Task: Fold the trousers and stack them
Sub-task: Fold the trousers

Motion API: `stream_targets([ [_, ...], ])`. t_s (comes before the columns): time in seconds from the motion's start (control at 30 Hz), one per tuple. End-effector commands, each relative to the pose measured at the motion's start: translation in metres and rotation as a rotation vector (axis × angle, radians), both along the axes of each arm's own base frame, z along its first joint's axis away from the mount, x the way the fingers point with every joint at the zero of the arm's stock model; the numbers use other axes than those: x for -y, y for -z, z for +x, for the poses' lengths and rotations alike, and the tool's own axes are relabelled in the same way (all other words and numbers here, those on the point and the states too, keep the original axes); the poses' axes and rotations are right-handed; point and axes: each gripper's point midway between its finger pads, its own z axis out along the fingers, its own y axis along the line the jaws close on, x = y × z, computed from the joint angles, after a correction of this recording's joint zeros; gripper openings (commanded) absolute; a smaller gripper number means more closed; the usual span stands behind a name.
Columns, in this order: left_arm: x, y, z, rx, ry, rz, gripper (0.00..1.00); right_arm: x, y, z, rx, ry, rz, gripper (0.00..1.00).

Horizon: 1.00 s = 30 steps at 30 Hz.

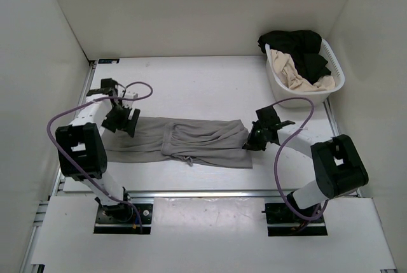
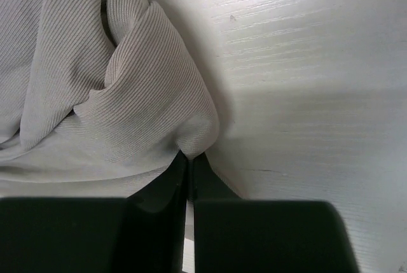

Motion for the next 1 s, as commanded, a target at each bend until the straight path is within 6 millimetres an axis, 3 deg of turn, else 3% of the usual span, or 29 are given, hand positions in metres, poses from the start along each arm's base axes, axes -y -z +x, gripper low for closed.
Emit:
stream_targets([
  [0.0, -0.021, 0.000, -0.004, 0.030, -0.002, 0.061, 0.93, 0.019, 0.011, -0.009, -0.072, 0.058, -0.041, 0.00],
  [0.17, -0.022, 0.018, -0.008, -0.030, 0.009, 0.066, 0.97, 0.079, -0.011, -0.001, -0.044, 0.240, -0.131, 0.00],
  [0.23, -0.019, 0.012, 0.001, -0.003, 0.013, 0.045, 0.99, 0.093, -0.030, 0.001, -0.003, 0.230, -0.144, 0.00],
  [0.43, -0.003, 0.023, 0.003, -0.035, 0.055, 0.015, 0.99, 0.136, -0.063, -0.002, 0.001, 0.193, -0.263, 0.00],
  [0.5, 0.005, 0.031, 0.002, -0.058, 0.070, -0.015, 0.99, 0.153, -0.096, 0.003, 0.055, 0.206, -0.326, 0.00],
  [0.57, 0.028, 0.033, 0.002, -0.065, 0.114, -0.060, 1.00, 0.164, -0.125, 0.005, 0.089, 0.216, -0.368, 0.00],
  [0.6, 0.034, 0.040, -0.003, -0.090, 0.132, -0.061, 1.00, 0.164, -0.159, 0.021, 0.171, 0.222, -0.363, 0.00],
  [0.7, 0.041, 0.042, 0.009, -0.068, 0.133, -0.054, 1.00, 0.152, -0.196, 0.028, 0.204, 0.180, -0.378, 0.00],
  [0.73, 0.040, 0.043, 0.015, -0.060, 0.115, -0.048, 1.00, 0.136, -0.215, 0.040, 0.243, 0.152, -0.384, 0.00],
  [0.77, 0.040, 0.038, 0.022, -0.038, 0.116, -0.047, 1.00, 0.129, -0.221, 0.042, 0.249, 0.140, -0.399, 0.00],
  [0.8, 0.042, 0.039, 0.025, -0.039, 0.118, -0.059, 1.00, 0.122, -0.223, 0.038, 0.229, 0.122, -0.414, 0.00],
  [0.87, 0.055, 0.034, 0.029, -0.023, 0.135, -0.131, 1.00, 0.085, -0.221, 0.042, 0.233, 0.080, -0.422, 0.00],
  [0.9, 0.066, 0.037, 0.027, -0.033, 0.160, -0.148, 1.00, 0.051, -0.220, 0.035, 0.252, 0.010, -0.413, 0.00],
  [0.97, 0.082, 0.039, 0.024, -0.044, 0.204, -0.179, 1.00, 0.015, -0.203, 0.032, 0.229, 0.022, -0.408, 0.00],
])
